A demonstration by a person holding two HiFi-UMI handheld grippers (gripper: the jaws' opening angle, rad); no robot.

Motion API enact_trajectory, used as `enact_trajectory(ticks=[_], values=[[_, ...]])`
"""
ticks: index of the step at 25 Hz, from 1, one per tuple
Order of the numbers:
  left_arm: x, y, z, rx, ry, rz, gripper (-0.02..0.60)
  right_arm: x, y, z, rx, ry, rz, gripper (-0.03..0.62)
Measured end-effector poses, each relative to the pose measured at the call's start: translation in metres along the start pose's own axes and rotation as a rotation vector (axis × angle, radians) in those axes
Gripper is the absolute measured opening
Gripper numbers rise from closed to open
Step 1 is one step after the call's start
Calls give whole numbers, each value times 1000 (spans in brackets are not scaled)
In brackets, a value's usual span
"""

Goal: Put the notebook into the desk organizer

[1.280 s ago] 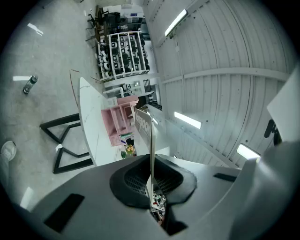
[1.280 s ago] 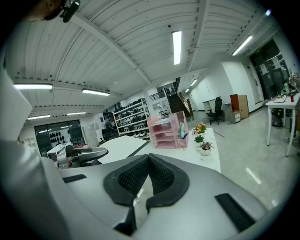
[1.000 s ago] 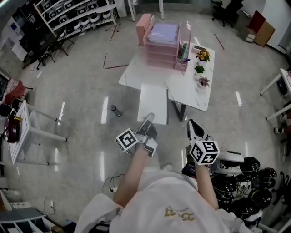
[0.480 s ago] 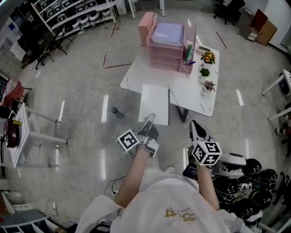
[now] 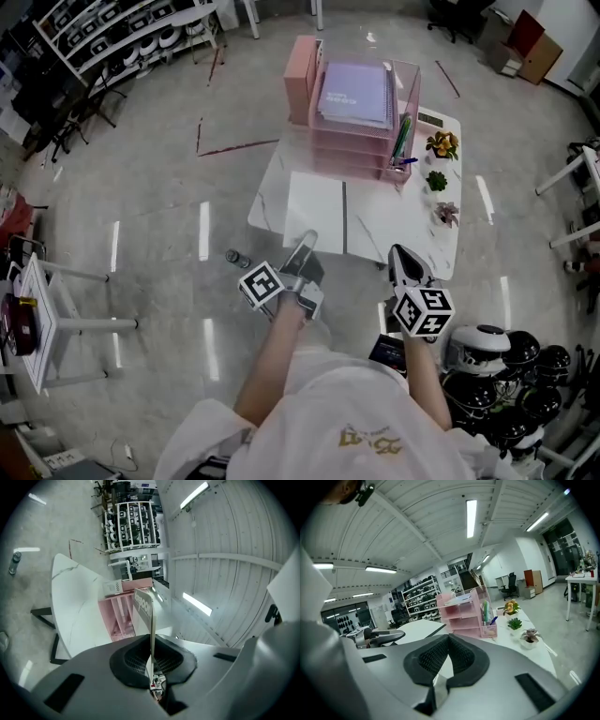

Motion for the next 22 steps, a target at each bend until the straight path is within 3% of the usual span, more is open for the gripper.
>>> enact_trajectory(ticks=[4,10,17,22], values=[[-32,-34,13,24,40,52,28,-10,-49,6,32,-10,8,8],[-49,-70,25,51,134,130,28,-18,-87,7,99,-24,17,9],[-49,-97,33,75,199,149,28,-16,-102,-11,138,-43,28,9],[-46,-109,40,65,192,122,28,-19,-112,-21,93,-31,43,9]])
Point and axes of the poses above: the fingertips, and each gripper's own axes: y backward along the fingers, z to its left, x out of its underside, the point moved 1 cm from there along y, backward along the fingers, and after that the axes turned 4 degrees about -y, right-handed, at the moved point
